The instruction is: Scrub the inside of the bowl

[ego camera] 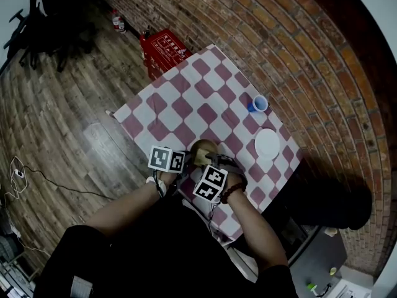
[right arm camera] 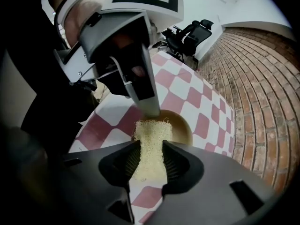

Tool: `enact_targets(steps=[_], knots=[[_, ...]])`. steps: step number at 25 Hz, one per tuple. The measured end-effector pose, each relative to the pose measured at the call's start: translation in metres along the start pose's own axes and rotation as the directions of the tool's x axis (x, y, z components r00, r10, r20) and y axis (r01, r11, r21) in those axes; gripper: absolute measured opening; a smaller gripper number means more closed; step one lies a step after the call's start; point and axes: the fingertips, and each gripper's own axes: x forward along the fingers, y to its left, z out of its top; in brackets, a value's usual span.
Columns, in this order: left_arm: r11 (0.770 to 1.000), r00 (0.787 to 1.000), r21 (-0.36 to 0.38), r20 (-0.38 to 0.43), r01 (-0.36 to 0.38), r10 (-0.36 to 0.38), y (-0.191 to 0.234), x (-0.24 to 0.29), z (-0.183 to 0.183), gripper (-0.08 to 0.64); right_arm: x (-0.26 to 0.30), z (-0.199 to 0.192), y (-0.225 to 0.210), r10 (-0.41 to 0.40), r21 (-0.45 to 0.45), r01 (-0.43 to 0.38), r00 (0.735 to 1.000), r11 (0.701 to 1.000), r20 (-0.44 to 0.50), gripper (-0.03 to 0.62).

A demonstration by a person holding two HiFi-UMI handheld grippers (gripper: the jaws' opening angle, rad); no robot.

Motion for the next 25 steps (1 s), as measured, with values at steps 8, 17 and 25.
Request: enact_targets(steps=[8,17,25], knots=[[0.999,0.997,-0.012,0.063,0.04,-0.039,-0.005,-0.015,0.009,0.049,0.004,0.003,-0.037,-0.051,0.047,0.051,0.999,0.998,0.005,0.155],[0.999,0.992,0.013,0.112,0.05,-0.051,0.0,-0.055,0.004,0.049,-0.018,-0.026,-0.035,-0.068,0.186,0.057,0.996,0.981,0.049,0.155],[0.999,0.993,0.019,0.11,0.042,-0.043,0.005,-0.08,-0.01,0.049,-0.028,-0.02,-0.006,-0.045,0.25,0.015,0.993,0.968,0.112,0.155]])
